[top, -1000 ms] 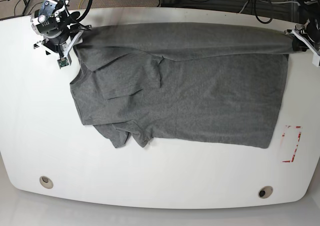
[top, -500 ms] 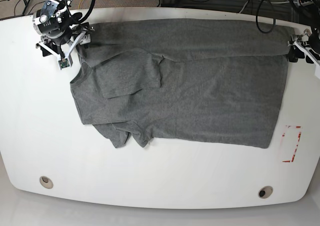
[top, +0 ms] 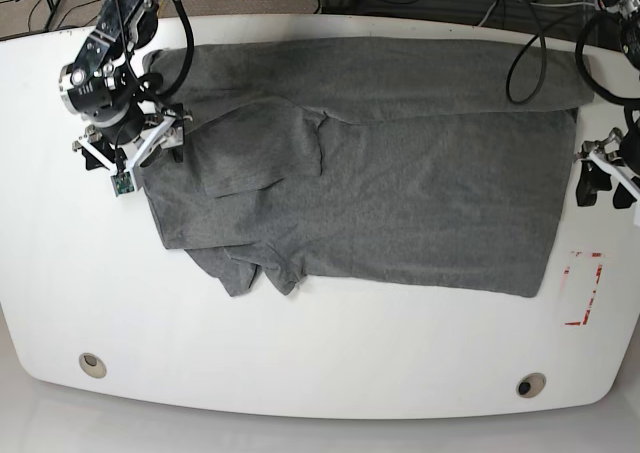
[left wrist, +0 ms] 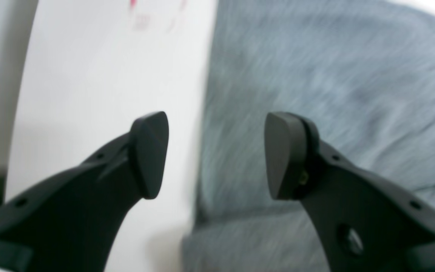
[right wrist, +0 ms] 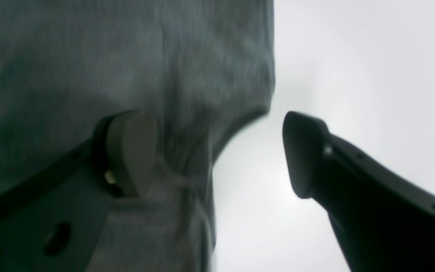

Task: Fold the T-shirt properly
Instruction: 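Open both grippers and release the T-shirt edge, then move both grippers to the T-shirt hem corners and pinch them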

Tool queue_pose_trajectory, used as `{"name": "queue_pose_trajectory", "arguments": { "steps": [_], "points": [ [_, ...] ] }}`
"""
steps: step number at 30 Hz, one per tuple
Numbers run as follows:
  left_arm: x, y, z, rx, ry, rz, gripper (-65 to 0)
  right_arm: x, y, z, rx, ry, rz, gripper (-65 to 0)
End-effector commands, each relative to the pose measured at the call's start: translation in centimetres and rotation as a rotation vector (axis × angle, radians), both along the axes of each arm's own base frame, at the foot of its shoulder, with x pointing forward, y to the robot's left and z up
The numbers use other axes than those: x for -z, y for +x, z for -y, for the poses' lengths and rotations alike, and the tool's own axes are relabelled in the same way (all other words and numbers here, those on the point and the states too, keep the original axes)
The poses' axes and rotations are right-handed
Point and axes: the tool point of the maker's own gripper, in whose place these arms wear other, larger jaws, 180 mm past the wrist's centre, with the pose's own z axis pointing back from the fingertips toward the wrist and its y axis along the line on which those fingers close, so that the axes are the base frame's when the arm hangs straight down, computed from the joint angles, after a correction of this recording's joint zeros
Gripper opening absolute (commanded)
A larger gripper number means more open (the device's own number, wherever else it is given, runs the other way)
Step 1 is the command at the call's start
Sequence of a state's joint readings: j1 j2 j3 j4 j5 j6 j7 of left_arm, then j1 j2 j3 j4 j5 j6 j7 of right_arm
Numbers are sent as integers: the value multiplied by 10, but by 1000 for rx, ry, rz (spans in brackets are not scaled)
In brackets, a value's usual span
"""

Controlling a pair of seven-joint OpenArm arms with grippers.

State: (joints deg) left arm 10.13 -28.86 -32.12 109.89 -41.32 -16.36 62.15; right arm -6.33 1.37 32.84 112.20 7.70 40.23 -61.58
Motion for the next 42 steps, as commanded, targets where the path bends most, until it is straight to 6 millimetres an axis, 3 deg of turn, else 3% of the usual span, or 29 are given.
{"name": "queue_pose_trajectory", "arguments": {
  "steps": [1,9,16,21,29,42],
  "points": [
    [-21,16,-3,4,47,64,-271,-11,19,6,10,-9,47,-147],
    [-28,51,6,-31,64,119,-271,-9,61,15,39,-2,41,-147],
    [-20,71,6,-62,60,104,-271,-4,84,21,40,27,27,-147],
    [-6,85,-6,-101,41,62,-271,3,101,19,33,76,60,-147],
    [-1,97,-18,-138,12,39,-271,19,122,21,32,146,43,-147],
    [3,98,-20,-144,1,26,-271,31,154,22,40,260,59,-147]
  ]
}}
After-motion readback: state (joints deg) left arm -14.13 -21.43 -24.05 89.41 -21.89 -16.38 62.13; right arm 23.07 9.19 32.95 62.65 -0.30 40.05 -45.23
